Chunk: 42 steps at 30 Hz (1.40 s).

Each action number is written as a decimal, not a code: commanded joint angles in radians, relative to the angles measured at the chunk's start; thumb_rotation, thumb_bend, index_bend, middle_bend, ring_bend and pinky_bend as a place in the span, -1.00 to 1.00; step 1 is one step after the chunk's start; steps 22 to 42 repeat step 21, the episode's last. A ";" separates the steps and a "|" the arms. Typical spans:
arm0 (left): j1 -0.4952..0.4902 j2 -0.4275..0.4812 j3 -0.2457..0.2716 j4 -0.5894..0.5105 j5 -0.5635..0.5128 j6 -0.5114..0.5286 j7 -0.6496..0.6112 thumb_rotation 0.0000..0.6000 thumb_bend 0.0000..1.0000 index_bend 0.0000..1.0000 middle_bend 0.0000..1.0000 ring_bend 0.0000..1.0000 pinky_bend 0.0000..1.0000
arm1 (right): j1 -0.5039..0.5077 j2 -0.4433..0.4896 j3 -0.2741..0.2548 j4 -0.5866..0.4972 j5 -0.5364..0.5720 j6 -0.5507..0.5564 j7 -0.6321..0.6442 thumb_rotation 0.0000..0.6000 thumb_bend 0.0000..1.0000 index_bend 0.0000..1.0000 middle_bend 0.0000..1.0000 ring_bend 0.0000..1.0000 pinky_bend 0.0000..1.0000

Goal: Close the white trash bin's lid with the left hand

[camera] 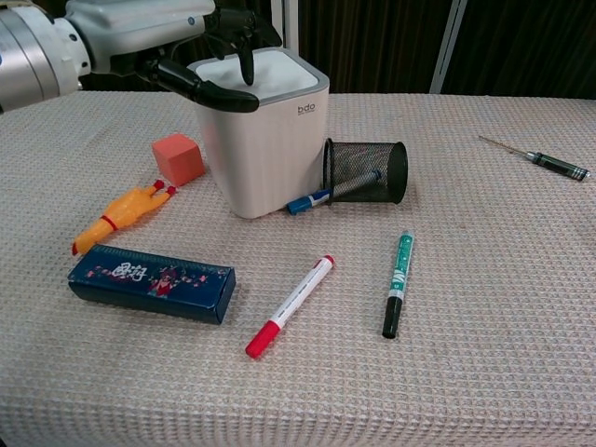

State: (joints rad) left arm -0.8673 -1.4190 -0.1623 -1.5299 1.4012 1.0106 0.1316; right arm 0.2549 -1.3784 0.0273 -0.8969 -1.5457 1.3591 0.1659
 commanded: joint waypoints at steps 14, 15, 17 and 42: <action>0.540 0.249 0.269 -0.095 0.043 0.517 0.088 -0.91 -0.94 -0.73 -0.77 -0.90 -0.54 | -0.167 0.071 -0.007 -0.139 0.082 0.115 -0.101 1.00 -0.30 -1.00 -1.00 -1.00 -1.00; 0.572 0.249 0.284 -0.077 0.047 0.540 0.071 -0.95 -0.94 -0.73 -0.78 -0.90 -0.54 | -0.177 0.080 -0.006 -0.155 0.093 0.114 -0.096 1.00 -0.30 -1.00 -1.00 -1.00 -1.00; 0.625 0.246 0.304 -0.042 0.058 0.580 0.030 -1.00 -0.94 -0.73 -0.79 -0.90 -0.54 | -0.193 0.097 -0.002 -0.178 0.109 0.111 -0.091 1.00 -0.31 -1.00 -1.00 -1.00 -1.00; 0.667 0.242 0.302 -0.002 0.068 0.598 -0.016 -1.00 -0.94 -0.77 -0.82 -0.90 -0.54 | -0.204 0.115 0.006 -0.212 0.132 0.097 -0.114 1.00 -0.30 -1.00 -1.00 -1.00 -1.00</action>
